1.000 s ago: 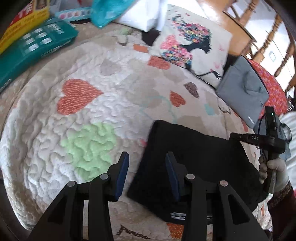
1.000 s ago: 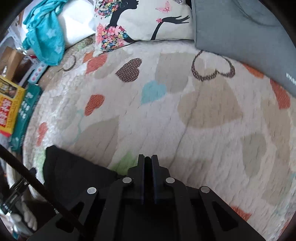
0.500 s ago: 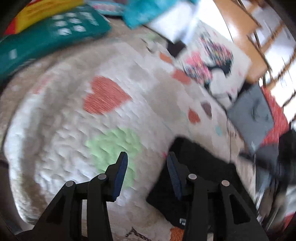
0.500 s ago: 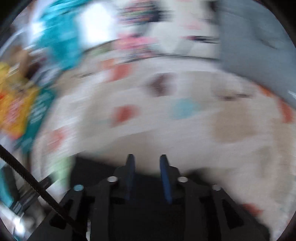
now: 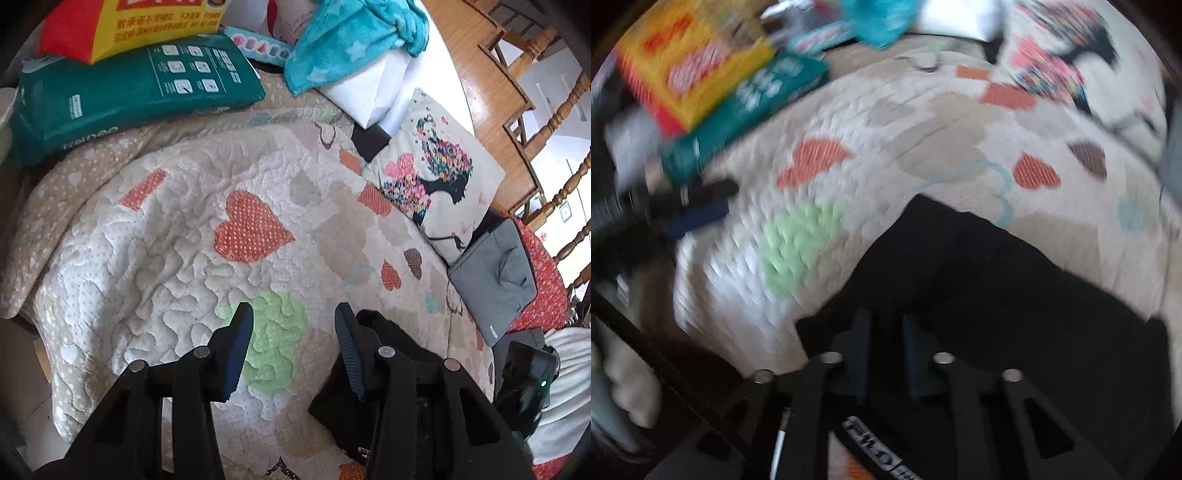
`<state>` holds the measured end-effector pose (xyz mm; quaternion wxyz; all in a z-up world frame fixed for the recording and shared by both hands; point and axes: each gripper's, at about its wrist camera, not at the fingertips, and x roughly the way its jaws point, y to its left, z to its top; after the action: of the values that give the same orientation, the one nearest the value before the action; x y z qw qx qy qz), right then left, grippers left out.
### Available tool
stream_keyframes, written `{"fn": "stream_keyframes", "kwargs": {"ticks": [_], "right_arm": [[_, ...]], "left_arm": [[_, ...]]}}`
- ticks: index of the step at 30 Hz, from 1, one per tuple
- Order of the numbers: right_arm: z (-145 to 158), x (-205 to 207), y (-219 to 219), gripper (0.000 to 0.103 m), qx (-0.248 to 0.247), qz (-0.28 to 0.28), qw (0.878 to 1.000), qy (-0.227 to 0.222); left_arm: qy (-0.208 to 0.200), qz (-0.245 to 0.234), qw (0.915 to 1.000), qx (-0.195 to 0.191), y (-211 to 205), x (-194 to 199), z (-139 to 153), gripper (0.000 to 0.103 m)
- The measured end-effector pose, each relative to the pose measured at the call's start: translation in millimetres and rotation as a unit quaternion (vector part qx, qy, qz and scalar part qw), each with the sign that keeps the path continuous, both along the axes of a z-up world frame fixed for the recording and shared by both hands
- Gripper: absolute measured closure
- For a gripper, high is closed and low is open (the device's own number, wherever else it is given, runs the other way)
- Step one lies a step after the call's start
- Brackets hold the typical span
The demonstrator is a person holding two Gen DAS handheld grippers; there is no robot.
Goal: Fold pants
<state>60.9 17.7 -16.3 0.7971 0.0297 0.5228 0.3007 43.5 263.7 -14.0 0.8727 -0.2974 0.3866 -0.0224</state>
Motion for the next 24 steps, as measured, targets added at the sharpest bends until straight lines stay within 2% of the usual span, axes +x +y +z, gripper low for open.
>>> {"fn": "stream_keyframes", "kwargs": {"ticks": [3, 5, 8, 10, 12, 14, 16, 18, 19, 22, 24], "right_arm": [[3.5, -2.9, -10.1, 0.095, 0.039, -0.003, 0.999, 0.023], [2.5, -8.5, -3.7, 0.095, 0.041, 0.003, 0.999, 0.028], [1.5, -14.4, 9.0, 0.095, 0.006, 0.015, 1.0, 0.005], [2.6, -20.0, 19.7, 0.094, -0.048, 0.033, 0.998, -0.031], [9.7, -32.8, 32.3, 0.089, -0.108, 0.049, 0.988, -0.098], [13.8, -40.7, 38.1, 0.066, -0.111, 0.07, 0.984, -0.12], [8.4, -41.9, 44.6, 0.063, -0.124, 0.077, 0.98, -0.131], [-7.9, -33.5, 50.7, 0.063, -0.161, 0.068, 0.976, -0.13], [-14.5, -26.0, 46.5, 0.065, -0.148, 0.057, 0.981, -0.109], [-9.0, -8.4, 22.9, 0.095, -0.056, 0.014, 0.997, -0.047], [-2.9, -1.3, 7.1, 0.094, 0.006, 0.0, 1.0, -0.012]], "left_arm": [[-0.008, 0.007, 0.9999, -0.01, 5.0, -2.4, 2.8, 0.058], [-0.011, 0.013, 0.9998, -0.011, 6.5, -3.4, 3.9, 0.058], [-0.013, 0.016, 0.9997, -0.011, 8.5, -4.8, 4.2, 0.058], [-0.012, 0.018, 0.9997, -0.012, 9.1, -4.8, 3.7, 0.058], [-0.011, 0.017, 0.9997, -0.015, 8.8, -4.1, 2.9, 0.058], [-0.01, 0.014, 0.9997, -0.014, 6.6, -3.7, 3.0, 0.058], [-0.012, 0.009, 0.9998, -0.009, 3.2, -3.3, 4.2, 0.058], [-0.013, 0.007, 0.9999, -0.003, 1.5, -3.9, 4.9, 0.058], [-0.014, 0.008, 0.9999, -0.003, 2.0, -4.3, 5.1, 0.058], [-0.013, 0.018, 0.9997, -0.007, 7.4, -5.1, 4.1, 0.058], [-0.014, 0.023, 0.9995, -0.015, 10.1, -5.4, 4.0, 0.058]]}}
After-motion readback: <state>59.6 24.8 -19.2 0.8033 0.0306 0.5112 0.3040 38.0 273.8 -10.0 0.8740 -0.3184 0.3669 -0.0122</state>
